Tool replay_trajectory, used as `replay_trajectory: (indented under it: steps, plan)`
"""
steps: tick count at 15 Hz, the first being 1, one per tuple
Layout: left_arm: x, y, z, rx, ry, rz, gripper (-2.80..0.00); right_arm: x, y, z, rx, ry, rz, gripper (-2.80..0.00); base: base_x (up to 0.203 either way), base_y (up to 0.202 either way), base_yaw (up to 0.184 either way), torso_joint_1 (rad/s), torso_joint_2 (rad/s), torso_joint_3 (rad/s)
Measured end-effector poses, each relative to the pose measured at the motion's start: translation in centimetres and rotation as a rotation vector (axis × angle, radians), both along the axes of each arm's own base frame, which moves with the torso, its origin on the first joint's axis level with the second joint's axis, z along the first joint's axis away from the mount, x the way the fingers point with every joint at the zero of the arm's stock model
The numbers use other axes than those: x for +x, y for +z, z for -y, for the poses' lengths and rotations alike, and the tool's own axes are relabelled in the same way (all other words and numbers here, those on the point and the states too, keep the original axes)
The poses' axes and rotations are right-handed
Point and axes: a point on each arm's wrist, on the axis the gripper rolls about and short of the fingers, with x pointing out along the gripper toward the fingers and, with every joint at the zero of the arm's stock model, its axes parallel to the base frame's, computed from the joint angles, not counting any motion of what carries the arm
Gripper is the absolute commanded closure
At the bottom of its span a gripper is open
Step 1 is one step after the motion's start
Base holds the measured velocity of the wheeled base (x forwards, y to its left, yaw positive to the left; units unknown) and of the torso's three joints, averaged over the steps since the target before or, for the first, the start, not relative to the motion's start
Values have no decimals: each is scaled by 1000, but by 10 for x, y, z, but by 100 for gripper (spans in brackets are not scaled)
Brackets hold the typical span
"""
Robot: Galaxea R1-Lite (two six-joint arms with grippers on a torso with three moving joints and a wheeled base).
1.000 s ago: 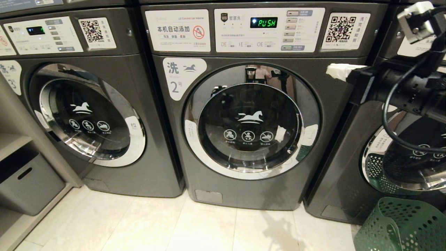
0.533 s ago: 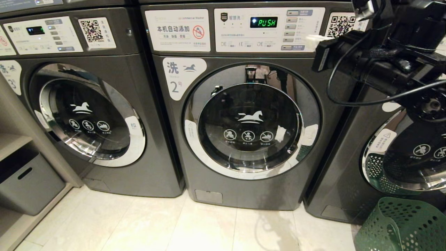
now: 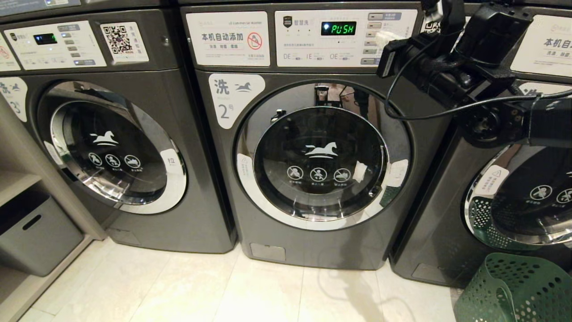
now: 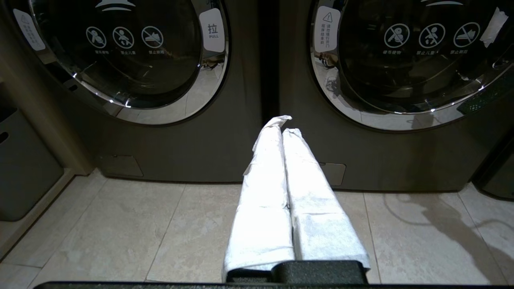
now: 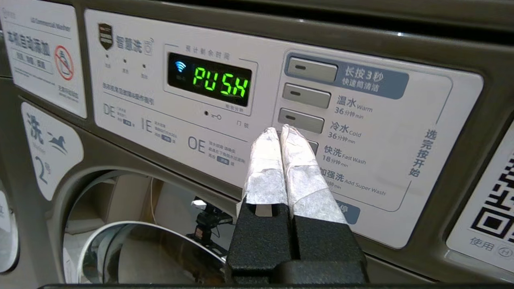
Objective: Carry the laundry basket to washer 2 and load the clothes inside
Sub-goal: Press the washing machine switch
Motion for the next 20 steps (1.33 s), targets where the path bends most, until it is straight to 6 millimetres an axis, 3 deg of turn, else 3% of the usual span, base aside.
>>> replay_trajectory:
  steps: [7, 20]
  plan:
    - [0, 0, 0, -7, 4, 1, 0, 22, 3, -5, 17, -12, 61, 0, 0, 0, 0, 0, 0, 0]
    - [0, 0, 0, -11, 5, 5, 0, 44, -23, -9, 0, -18, 18, 0, 0, 0, 0, 0, 0, 0]
